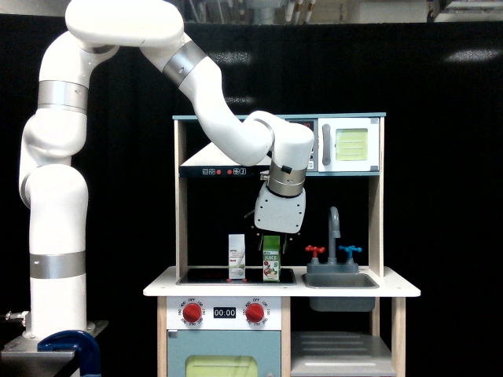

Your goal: Put the green box into the sink

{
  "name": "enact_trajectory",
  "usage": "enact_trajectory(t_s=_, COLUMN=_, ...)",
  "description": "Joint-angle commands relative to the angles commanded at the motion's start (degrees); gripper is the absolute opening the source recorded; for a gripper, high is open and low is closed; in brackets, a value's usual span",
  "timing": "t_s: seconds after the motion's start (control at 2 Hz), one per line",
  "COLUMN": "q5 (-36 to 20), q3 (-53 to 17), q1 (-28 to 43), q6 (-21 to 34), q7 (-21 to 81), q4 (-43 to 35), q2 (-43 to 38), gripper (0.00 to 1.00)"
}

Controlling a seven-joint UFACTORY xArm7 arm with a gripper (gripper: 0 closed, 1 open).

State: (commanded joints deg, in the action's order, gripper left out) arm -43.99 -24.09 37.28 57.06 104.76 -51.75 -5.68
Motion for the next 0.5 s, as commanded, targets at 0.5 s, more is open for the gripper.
enact_trajectory(t_s=0.5, q5=-1.7, q3=3.1, q1=-0.7, q6=-2.1, q7=-0.3, q4=0.0, q2=-1.3, gripper=1.00)
